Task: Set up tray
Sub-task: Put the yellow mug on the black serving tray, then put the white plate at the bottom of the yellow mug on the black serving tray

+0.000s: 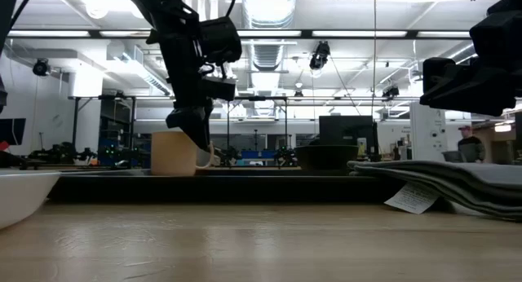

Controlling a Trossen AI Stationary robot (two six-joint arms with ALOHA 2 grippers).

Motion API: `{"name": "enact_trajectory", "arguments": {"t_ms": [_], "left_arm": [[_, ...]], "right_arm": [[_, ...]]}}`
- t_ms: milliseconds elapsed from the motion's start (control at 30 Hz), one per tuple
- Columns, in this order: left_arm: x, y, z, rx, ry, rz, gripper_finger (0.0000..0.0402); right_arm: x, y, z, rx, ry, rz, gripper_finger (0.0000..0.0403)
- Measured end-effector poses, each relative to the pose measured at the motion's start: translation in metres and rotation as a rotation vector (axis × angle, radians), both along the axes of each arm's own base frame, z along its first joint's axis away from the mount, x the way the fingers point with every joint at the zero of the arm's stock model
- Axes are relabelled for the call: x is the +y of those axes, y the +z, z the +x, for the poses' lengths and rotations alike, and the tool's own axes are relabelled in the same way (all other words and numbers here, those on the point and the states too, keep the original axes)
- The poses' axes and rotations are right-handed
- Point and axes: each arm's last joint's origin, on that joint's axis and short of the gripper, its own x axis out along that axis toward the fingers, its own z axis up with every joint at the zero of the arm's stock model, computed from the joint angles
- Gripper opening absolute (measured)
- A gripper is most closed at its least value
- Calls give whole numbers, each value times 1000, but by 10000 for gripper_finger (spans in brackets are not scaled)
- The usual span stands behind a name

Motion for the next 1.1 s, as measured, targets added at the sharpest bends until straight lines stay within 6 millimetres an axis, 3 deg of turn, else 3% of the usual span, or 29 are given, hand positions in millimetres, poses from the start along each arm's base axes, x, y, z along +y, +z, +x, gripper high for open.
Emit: {"name": "enact_trajectory", "arguments": {"t_ms": [667, 1100], "left_arm": [[2, -4, -3, 9, 32, 7, 104], [-19, 23, 5, -59, -25, 14, 104]], "right_arm": [[0, 0, 0, 0, 0, 0, 68], [0, 0, 0, 0, 0, 1, 68]]}}
